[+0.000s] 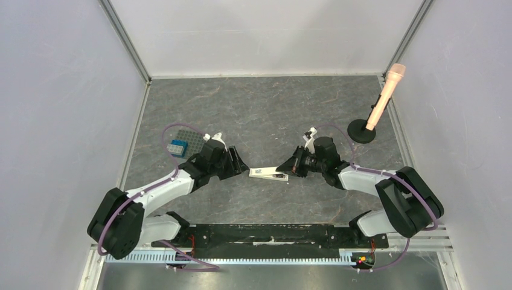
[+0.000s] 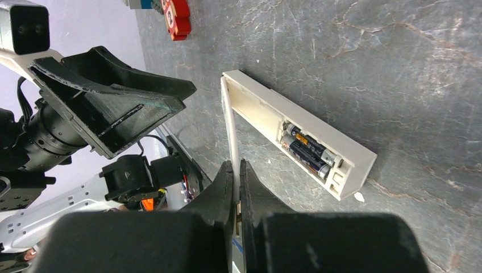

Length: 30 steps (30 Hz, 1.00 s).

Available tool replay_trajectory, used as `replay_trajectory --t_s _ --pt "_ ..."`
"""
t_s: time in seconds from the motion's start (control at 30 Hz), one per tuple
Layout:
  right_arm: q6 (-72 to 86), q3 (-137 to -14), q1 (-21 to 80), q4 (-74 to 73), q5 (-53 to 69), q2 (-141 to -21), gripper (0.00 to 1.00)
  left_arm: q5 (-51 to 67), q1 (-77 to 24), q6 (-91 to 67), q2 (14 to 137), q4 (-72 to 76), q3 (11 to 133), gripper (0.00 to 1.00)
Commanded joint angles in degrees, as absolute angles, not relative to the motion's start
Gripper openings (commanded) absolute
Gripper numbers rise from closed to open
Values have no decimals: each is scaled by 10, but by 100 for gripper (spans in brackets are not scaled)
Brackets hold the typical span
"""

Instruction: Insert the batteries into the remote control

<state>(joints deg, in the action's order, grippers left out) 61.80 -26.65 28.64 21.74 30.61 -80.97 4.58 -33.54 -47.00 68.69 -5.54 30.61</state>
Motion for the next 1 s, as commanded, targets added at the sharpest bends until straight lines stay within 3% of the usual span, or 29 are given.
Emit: replay_trajectory --t_s 0.0,0.57,0.97 --pt "606 -261 277 200 286 -812 0 64 -333 -459 704 -18 304 65" --pt "657 -210 271 268 269 -815 0 84 -333 -468 764 79 299 64" --pt "585 -234 271 179 228 -823 0 91 -335 -439 832 92 321 62"
